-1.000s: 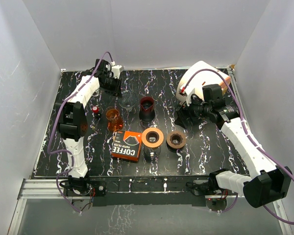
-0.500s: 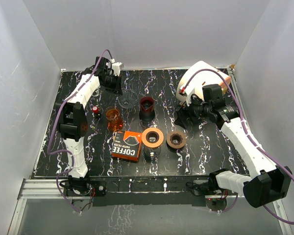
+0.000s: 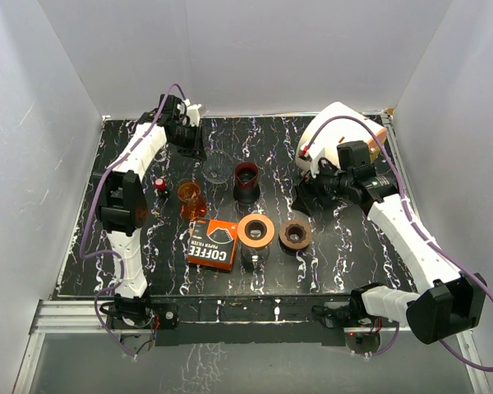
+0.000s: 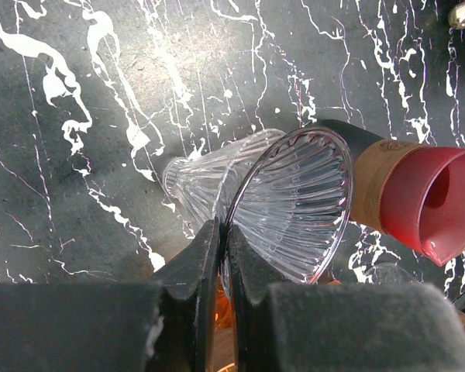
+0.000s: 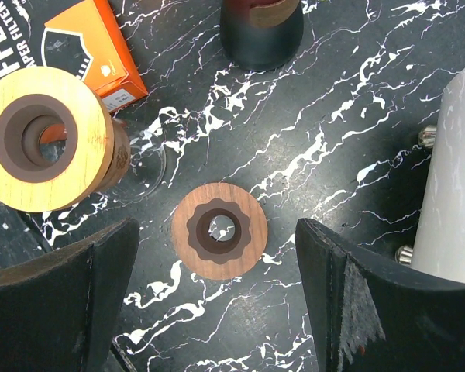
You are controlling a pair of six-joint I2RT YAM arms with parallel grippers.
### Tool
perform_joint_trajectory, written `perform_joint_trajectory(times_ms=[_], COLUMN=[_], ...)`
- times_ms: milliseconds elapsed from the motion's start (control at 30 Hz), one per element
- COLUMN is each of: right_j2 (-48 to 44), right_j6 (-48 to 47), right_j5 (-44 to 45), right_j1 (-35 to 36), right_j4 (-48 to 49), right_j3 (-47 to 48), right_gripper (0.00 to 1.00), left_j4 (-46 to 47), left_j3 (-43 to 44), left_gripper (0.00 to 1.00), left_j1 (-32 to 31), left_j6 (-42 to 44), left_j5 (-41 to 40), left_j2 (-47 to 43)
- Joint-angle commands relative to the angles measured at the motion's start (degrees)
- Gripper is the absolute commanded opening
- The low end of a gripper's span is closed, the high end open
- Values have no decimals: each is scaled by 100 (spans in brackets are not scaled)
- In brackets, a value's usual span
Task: Place the coffee filter in the dripper
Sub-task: Pick up the coffee dripper from the center of the board.
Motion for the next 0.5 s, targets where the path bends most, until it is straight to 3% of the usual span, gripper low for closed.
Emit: perform_joint_trajectory(times_ms=[0,467], right_j2=[36,79], right_j6=[36,27], right_j5=[-86,-61], right_j1=[-22,-24], right_j4=[216,229], right_j3=[163,138], right_gripper=[80,81], left_j4=[-58,36], left_j3=[273,241], left_gripper=[0,0], left_j1=[141,552], left_j6=[-262,-491], left_j5=[286,530], left_j2=[-23,73])
